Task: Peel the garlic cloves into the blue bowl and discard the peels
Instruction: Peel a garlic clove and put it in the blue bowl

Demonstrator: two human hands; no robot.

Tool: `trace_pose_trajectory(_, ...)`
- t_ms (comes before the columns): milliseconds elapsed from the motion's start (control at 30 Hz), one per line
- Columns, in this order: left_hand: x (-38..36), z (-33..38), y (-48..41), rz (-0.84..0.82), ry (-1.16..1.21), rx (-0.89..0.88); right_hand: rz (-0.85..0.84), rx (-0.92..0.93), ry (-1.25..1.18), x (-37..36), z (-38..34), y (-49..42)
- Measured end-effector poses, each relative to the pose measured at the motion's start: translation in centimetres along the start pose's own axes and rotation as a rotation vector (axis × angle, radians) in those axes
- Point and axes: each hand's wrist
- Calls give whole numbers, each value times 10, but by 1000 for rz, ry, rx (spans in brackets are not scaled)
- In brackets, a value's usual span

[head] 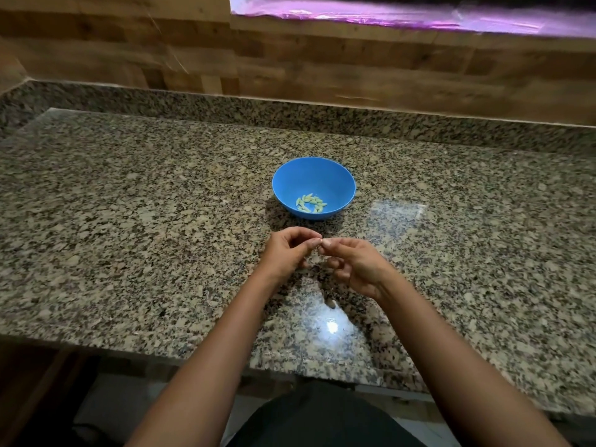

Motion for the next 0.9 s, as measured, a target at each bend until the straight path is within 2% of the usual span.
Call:
trace_pose_trajectory(100, -5, -7, -1, 15, -56, -83, 111, 34, -1, -3, -1, 5)
trace_pose_trajectory(167, -5, -13, -1, 42, -227, -165, 172, 59, 171, 0, -3, 9)
trace_pose_trajectory(267, -1, -30, 5, -6, -557, -271, 224, 61, 833, 11, -11, 12)
trace_pose_trajectory(367, -1, -46, 13, -73, -685, -323, 181, 46, 1529, 9, -18, 7)
trace_pose_trajectory(433, -1, -51, 14, -64, -690, -353, 165, 84, 1755, 3, -18, 2)
trace_pose_trajectory(500, 0, -51, 14, -28, -662, -356, 177, 121, 1846, 2, -14, -3)
trace_pose_trajectory(600, 1, -51, 15, -3, -643, -392, 212, 204, 1872, 6, -4, -6)
trace_pose_trajectory(667, 0, -51, 16, -5, -662, -416, 282, 255, 1792, 11, 3, -4)
trace_pose_trajectory(767, -1, -50, 16, -4, -617, -363, 411, 159, 1335, 18, 6, 1)
trace_pose_trajectory(900, -4, -40, 12, 11, -394, -204, 339, 18, 608, 12, 7, 15)
Point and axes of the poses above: each hand's wrist, its own y-axis away from the middle knuckle, its own x-axis out of the back of the hand, z = x × y, and after that the axes turned 6 degrees about y, right-handed
